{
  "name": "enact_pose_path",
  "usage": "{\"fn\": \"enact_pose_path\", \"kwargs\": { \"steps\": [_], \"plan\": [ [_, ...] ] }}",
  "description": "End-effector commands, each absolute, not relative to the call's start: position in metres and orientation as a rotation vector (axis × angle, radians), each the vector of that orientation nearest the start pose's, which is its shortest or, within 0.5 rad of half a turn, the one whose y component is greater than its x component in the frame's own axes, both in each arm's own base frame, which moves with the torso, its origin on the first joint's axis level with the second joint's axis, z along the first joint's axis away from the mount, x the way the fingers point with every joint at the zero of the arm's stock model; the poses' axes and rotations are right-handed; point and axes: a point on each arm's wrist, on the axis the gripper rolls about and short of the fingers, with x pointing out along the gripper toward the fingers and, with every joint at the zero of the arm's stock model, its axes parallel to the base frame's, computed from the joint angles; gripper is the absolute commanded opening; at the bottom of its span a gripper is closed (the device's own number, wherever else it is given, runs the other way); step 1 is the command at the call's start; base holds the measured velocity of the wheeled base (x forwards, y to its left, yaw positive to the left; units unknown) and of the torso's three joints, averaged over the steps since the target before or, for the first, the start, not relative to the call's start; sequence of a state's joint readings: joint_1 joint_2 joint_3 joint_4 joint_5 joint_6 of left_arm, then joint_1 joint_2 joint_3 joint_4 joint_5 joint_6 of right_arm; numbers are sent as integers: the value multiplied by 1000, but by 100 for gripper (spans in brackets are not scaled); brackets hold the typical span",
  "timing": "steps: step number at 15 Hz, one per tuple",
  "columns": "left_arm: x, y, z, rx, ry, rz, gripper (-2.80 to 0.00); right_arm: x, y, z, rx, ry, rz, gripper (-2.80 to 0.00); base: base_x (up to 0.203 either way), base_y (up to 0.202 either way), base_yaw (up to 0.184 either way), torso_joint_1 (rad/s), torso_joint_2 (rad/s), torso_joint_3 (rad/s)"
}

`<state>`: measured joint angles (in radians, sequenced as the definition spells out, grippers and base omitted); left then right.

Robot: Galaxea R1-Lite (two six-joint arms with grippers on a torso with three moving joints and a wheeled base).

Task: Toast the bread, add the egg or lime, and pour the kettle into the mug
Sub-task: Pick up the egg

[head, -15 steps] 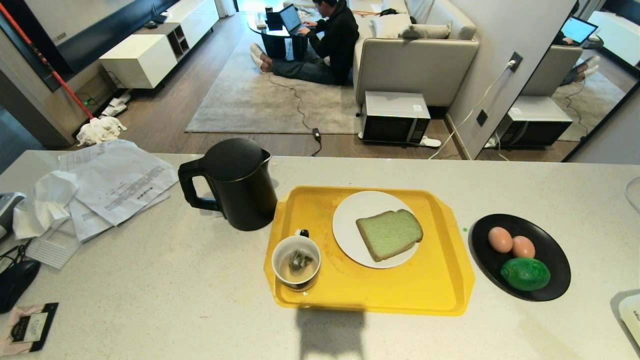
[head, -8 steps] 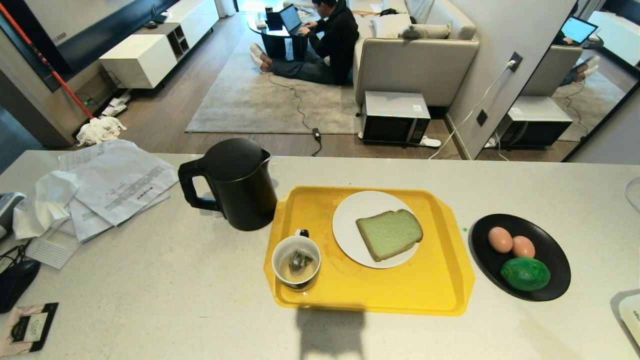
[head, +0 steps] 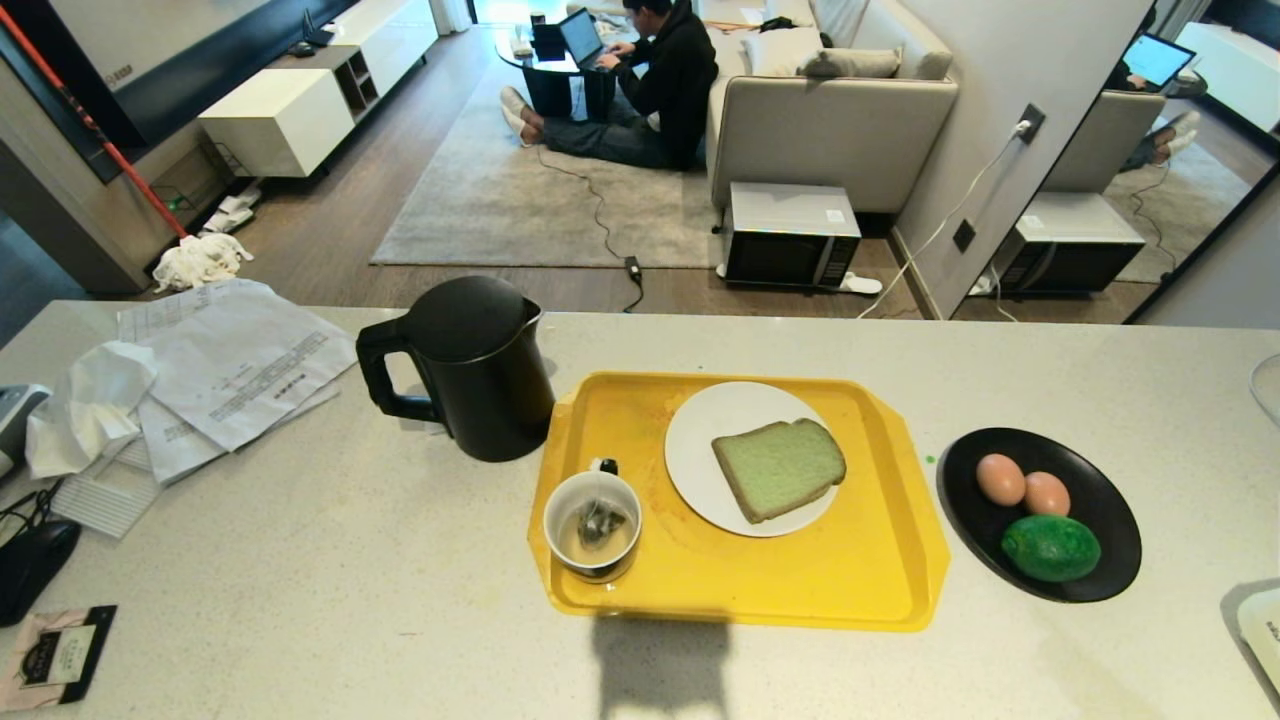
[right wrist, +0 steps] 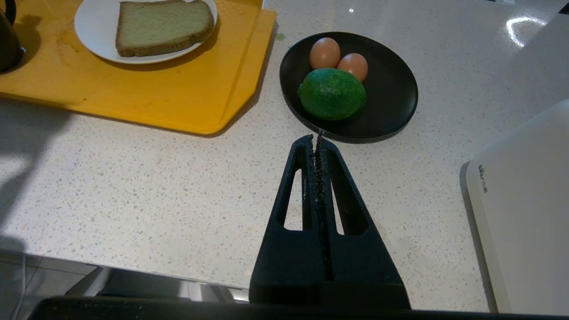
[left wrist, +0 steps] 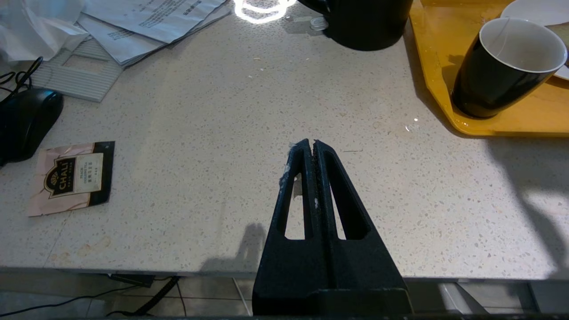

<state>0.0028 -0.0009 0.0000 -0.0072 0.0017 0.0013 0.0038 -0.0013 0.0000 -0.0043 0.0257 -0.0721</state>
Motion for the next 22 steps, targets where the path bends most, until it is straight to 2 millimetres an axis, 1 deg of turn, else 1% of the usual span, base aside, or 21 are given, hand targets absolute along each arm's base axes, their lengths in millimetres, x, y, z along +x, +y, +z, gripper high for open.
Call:
{"fn": "enact_pose_path", "kwargs": {
  "steps": [1,22],
  "plan": [
    [-23,0,76,2,-8,5,-280,-23,0,76,-72,-4,31,-280,0,0,0,0,0,0],
    [-23,0,76,2,-8,5,-280,-23,1,75,-72,-3,32,-280,0,0,0,0,0,0]
  ]
}}
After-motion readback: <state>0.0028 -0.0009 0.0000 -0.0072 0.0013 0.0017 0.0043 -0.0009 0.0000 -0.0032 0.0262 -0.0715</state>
